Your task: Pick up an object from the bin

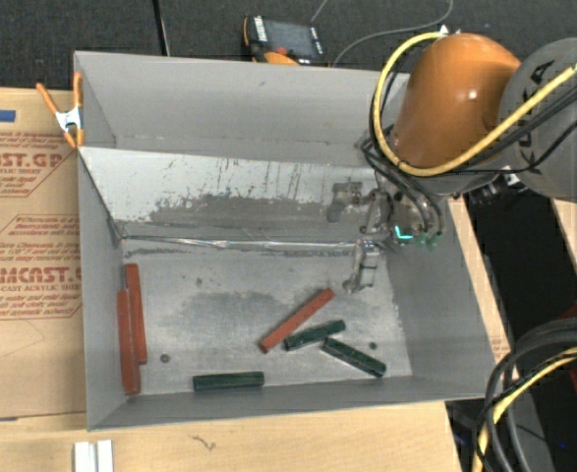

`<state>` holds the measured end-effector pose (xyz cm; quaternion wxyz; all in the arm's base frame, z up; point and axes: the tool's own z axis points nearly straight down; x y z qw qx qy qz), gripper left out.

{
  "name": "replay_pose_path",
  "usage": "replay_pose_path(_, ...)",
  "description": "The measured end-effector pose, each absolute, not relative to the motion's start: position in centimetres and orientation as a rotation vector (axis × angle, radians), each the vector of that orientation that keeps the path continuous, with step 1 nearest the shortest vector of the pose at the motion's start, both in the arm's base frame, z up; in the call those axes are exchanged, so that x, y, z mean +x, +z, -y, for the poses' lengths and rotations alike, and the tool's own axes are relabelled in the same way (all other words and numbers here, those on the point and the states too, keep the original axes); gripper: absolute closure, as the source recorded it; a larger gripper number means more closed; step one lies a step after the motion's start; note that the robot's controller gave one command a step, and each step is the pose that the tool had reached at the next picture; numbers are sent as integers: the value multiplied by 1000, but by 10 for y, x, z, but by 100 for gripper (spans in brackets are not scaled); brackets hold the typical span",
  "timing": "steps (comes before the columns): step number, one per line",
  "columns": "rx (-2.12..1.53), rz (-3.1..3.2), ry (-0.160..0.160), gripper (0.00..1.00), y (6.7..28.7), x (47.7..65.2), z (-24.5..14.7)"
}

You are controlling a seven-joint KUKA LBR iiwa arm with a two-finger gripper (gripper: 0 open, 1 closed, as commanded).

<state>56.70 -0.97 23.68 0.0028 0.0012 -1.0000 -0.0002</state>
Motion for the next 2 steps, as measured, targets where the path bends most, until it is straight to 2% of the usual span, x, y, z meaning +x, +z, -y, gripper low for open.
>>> replay_pose_path(1, 298, 3124, -3, 0, 170, 542, -51)
replay_pose_path(2, 383, 3111, 0, 0, 65, 530, -24)
